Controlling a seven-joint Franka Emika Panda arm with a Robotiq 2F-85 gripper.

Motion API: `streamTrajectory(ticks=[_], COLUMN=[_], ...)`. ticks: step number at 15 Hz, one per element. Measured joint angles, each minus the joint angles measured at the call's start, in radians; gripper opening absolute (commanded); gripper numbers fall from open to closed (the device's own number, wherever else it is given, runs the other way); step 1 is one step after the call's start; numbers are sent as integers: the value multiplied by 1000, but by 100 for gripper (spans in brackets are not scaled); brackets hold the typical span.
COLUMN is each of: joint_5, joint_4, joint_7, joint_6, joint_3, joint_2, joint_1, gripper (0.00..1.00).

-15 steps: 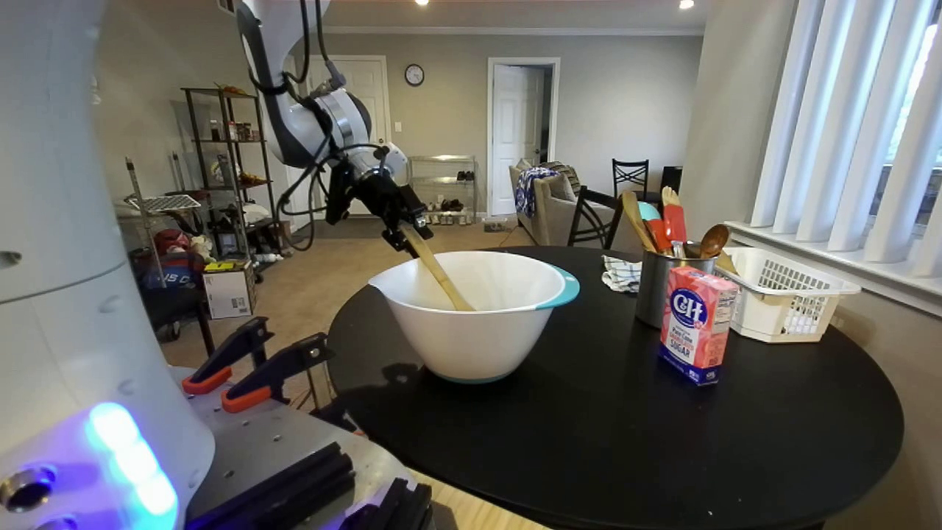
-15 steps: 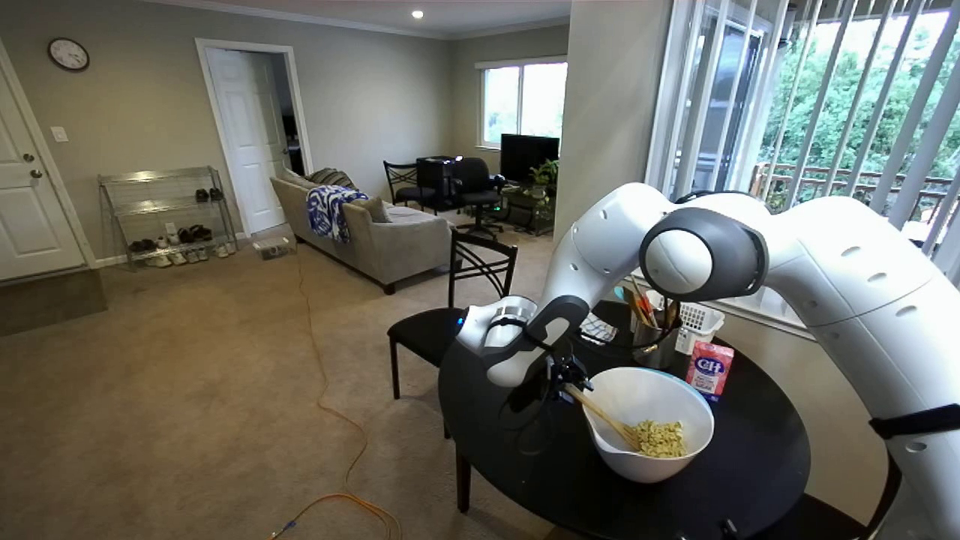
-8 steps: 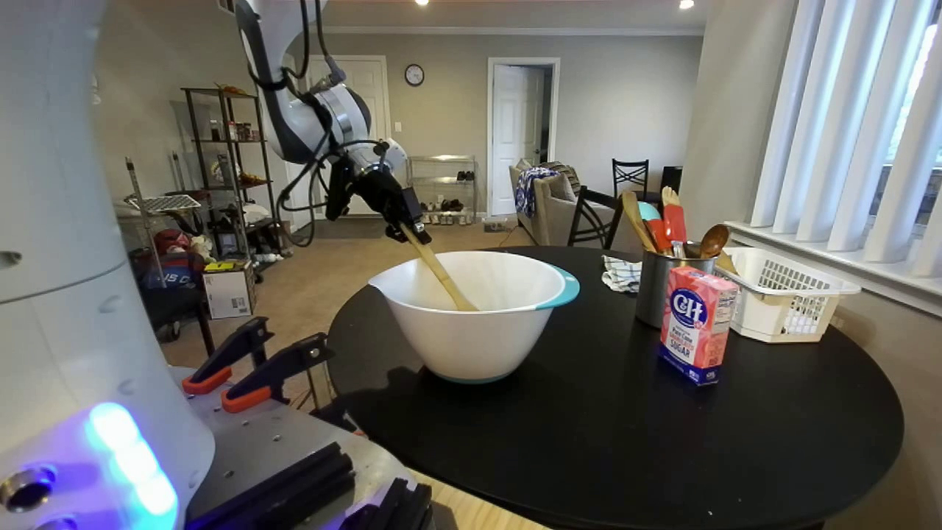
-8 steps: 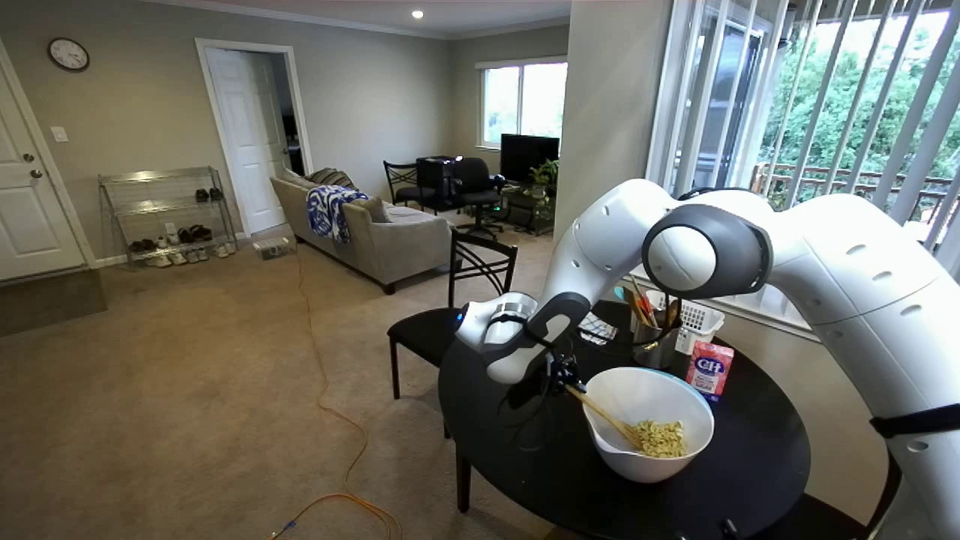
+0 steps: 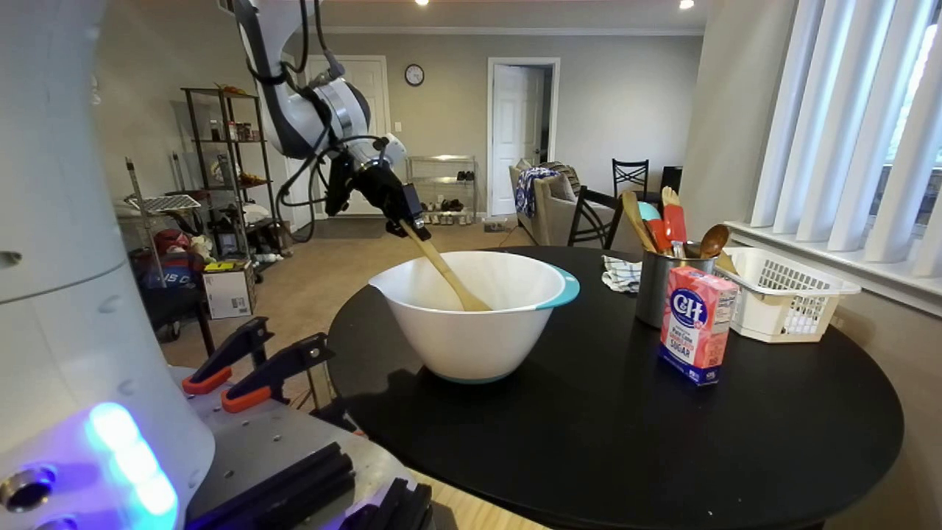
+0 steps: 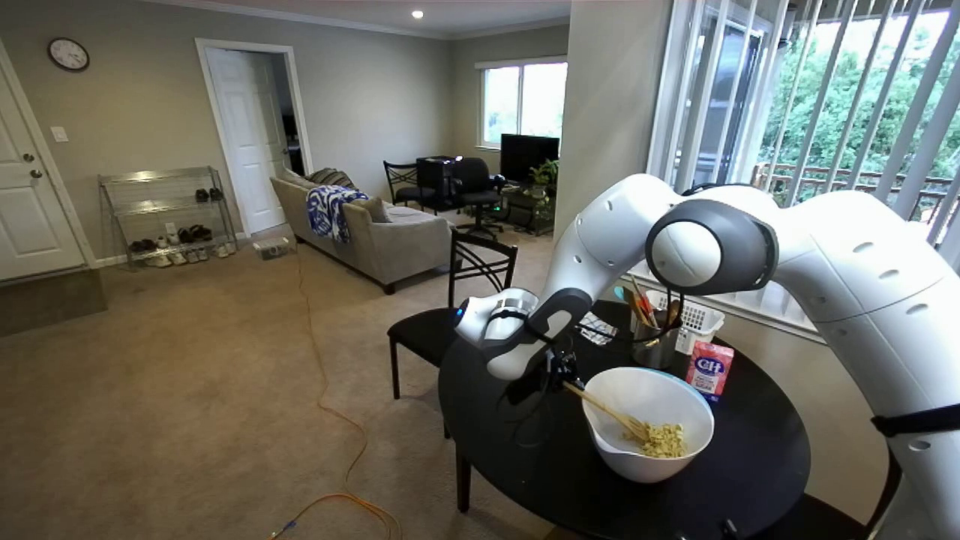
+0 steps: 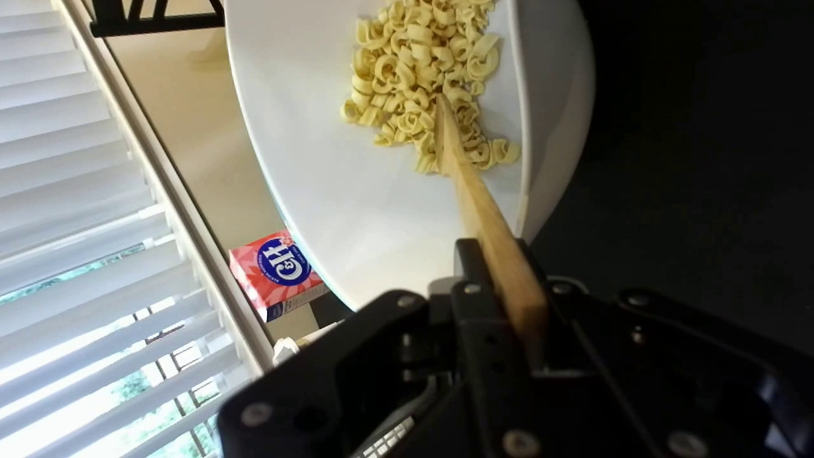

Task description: Use the wooden spoon to stir the contents in the white bowl.

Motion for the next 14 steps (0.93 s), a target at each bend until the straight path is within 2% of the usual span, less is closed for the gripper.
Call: streamTrajectory(ticks=[3, 6, 14], joint_5=[14, 80, 210], joint_4=[-1, -22, -195], joint_7=[5, 21, 135], joint_6=[9, 57, 186], joint_3=[3, 10, -28], joint_2=[-6, -34, -222], joint_1=[-8, -47, -164], gripper=[6, 6, 6])
